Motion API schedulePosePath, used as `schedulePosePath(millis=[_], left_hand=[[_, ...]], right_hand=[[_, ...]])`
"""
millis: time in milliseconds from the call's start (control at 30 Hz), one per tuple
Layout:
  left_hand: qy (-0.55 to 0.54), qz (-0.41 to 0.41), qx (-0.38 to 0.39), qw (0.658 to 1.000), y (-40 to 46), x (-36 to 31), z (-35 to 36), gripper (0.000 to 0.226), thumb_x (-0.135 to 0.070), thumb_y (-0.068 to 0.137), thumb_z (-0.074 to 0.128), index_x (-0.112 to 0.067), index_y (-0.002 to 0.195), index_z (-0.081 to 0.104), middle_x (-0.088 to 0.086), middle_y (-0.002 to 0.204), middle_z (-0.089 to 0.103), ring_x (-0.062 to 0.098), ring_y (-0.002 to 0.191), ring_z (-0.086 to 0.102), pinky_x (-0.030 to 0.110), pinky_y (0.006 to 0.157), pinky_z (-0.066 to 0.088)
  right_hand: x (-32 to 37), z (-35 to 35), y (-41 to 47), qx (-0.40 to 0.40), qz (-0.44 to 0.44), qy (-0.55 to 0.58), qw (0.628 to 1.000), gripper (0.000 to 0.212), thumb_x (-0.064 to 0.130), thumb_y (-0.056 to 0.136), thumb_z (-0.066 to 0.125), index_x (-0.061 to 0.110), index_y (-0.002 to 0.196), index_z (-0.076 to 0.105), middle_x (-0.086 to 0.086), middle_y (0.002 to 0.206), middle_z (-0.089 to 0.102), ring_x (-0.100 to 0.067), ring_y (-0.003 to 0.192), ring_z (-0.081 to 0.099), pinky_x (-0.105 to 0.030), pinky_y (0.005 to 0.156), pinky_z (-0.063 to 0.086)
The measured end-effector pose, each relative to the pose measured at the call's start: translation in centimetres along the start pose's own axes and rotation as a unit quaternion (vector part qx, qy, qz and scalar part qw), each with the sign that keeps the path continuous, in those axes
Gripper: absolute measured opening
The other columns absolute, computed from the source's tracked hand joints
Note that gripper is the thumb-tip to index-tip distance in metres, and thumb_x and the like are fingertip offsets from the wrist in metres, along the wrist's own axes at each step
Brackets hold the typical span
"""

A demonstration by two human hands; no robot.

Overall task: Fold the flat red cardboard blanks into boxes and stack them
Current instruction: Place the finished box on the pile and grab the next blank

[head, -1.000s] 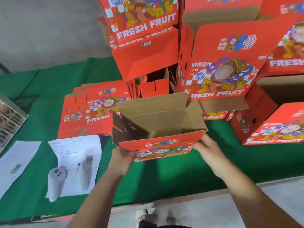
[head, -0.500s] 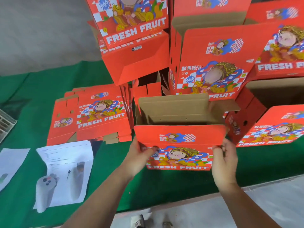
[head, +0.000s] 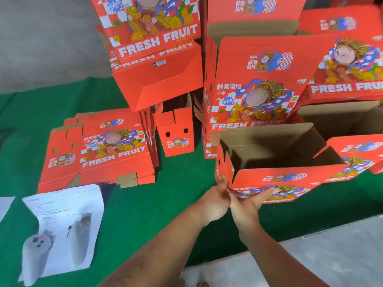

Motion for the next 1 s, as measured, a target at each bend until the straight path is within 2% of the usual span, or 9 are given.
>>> schedulePosePath(millis=[67, 167, 267, 400, 567, 667, 800, 900, 1000], left_hand=[[0.029, 0.011, -0.011, 0.999, 0.2, 0.1, -0.1, 0.065, -0.008, 0.107, 0.042, -0.025, 0.166, 0.022, 0.001, 0.163, 0.039, 0.017, 0.146, 0.04, 0.016, 0.116, 0.027], [0.061, 0.034, -0.035, 0.997, -0.1, 1.5, -0.2, 0.066, 0.001, 0.105, 0.041, -0.023, 0.165, 0.025, -0.008, 0.161, 0.031, 0.006, 0.148, 0.029, -0.008, 0.098, 0.017], [0.041, 0.03, -0.056, 0.997, -0.2, 2.5, -0.6, 0.066, -0.003, 0.102, 0.043, -0.031, 0.162, 0.033, -0.004, 0.157, 0.047, 0.013, 0.145, 0.043, 0.002, 0.105, 0.025], [0.006, 0.009, -0.069, 0.998, -0.3, 3.8, -2.0, 0.06, -0.007, 0.1, 0.044, -0.034, 0.154, 0.046, -0.007, 0.132, 0.06, 0.006, 0.084, 0.064, 0.006, 0.064, 0.044], [-0.044, -0.023, -0.168, 0.985, -2.0, 6.7, -5.3, 0.036, -0.022, 0.108, 0.046, -0.027, 0.142, 0.057, -0.008, 0.121, 0.064, -0.005, 0.081, 0.059, 0.0, 0.065, 0.041], [-0.093, -0.046, -0.207, 0.973, -3.1, 8.1, -7.7, 0.026, -0.026, 0.111, 0.045, -0.026, 0.129, 0.063, -0.008, 0.119, 0.068, 0.004, 0.102, 0.064, 0.014, 0.093, 0.046], [-0.146, -0.053, -0.248, 0.956, -4.5, 9.3, -11.5, 0.021, -0.025, 0.109, 0.046, -0.027, 0.112, 0.067, -0.013, 0.102, 0.072, 0.001, 0.093, 0.069, 0.014, 0.081, 0.05], [-0.158, -0.042, -0.28, 0.946, -5.9, 10.7, -15.7, 0.022, -0.022, 0.108, 0.047, -0.028, 0.107, 0.068, -0.014, 0.094, 0.074, -0.009, 0.081, 0.068, 0.007, 0.07, 0.048], [-0.156, -0.045, -0.309, 0.937, -7.5, 12.6, -20.9, 0.018, -0.024, 0.107, 0.05, -0.027, 0.111, 0.067, -0.009, 0.098, 0.076, 0.0, 0.089, 0.071, 0.016, 0.075, 0.048]], right_hand=[[0.3, 0.3, 0.2, -0.006, 0.007, -0.025, 1.0, 0.154, 0.055, 0.058, 0.094, 0.065, 0.136, -0.038, -0.009, 0.164, 0.009, -0.021, 0.148, 0.025, -0.034, 0.114, 0.033], [0.4, 1.8, 1.2, -0.033, 0.035, -0.085, 0.995, 0.147, 0.056, 0.07, 0.09, 0.035, 0.157, -0.027, -0.017, 0.163, 0.008, -0.027, 0.149, 0.019, -0.026, 0.101, 0.031], [0.2, 2.5, 2.6, -0.058, 0.048, -0.065, 0.995, 0.132, 0.046, 0.076, 0.089, 0.016, 0.164, -0.005, -0.019, 0.167, 0.003, -0.03, 0.153, 0.018, -0.034, 0.114, 0.036], [0.7, 4.1, 1.8, -0.101, 0.038, 0.018, 0.994, 0.12, 0.023, 0.085, 0.084, 0.016, 0.164, -0.007, -0.009, 0.165, 0.025, -0.024, 0.134, 0.05, -0.034, 0.11, 0.042], [1.8, 8.6, -1.3, -0.138, 0.19, 0.132, 0.963, 0.086, 0.034, 0.084, 0.082, 0.02, 0.147, 0.026, -0.004, 0.14, 0.056, -0.026, 0.112, 0.063, -0.045, 0.104, 0.052], [1.9, 11.8, -3.8, -0.08, 0.267, 0.118, 0.953, 0.096, 0.046, 0.084, 0.079, 0.027, 0.152, 0.015, -0.005, 0.138, 0.052, -0.026, 0.097, 0.063, -0.049, 0.096, 0.057], [1.7, 17.9, -7.9, 0.095, 0.27, 0.055, 0.956, 0.099, 0.038, 0.088, 0.072, 0.034, 0.161, 0.006, -0.009, 0.139, 0.057, -0.029, 0.11, 0.066, -0.049, 0.099, 0.056], [2.7, 22.1, -9.3, 0.199, 0.233, 0.011, 0.952, 0.067, 0.031, 0.093, 0.064, 0.024, 0.154, 0.035, -0.011, 0.145, 0.057, -0.031, 0.122, 0.062, -0.044, 0.093, 0.056], [4.7, 26.0, -10.3, 0.255, 0.209, 0.006, 0.944, 0.031, 0.026, 0.102, 0.057, 0.017, 0.131, 0.057, -0.016, 0.126, 0.069, -0.025, 0.09, 0.065, -0.039, 0.08, 0.056]])
Point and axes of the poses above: each hand's wrist, its own y-axis towards the middle knuckle, its own z-axis out of the palm, x = y × z, the point moved 2 cm from there along y, towards the middle knuckle
